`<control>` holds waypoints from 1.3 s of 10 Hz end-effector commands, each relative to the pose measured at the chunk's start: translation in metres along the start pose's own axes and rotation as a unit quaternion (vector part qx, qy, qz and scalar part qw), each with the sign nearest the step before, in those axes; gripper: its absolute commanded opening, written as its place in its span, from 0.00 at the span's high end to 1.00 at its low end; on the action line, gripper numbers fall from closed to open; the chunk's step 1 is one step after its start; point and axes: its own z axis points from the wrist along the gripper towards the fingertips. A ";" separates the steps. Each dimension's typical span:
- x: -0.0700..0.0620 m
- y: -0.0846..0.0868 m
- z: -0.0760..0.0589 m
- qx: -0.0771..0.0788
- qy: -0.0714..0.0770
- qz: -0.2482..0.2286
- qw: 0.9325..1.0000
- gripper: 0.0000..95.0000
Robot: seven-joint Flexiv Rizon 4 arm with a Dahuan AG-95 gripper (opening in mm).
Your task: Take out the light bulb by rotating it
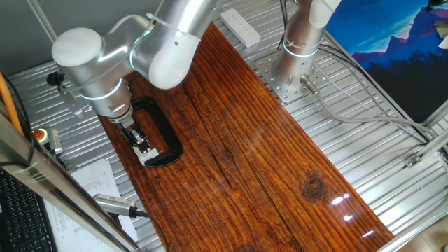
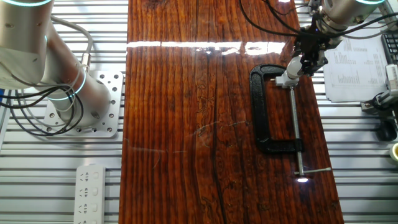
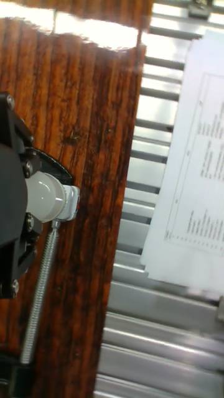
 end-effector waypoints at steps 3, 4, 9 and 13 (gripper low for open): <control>0.000 0.000 0.000 0.001 0.003 0.011 1.000 0.60; 0.000 0.000 0.000 0.002 0.003 0.017 1.000 0.60; 0.000 0.000 -0.001 0.008 0.006 -0.023 1.000 1.00; 0.000 0.000 -0.001 0.021 0.019 -0.129 0.991 1.00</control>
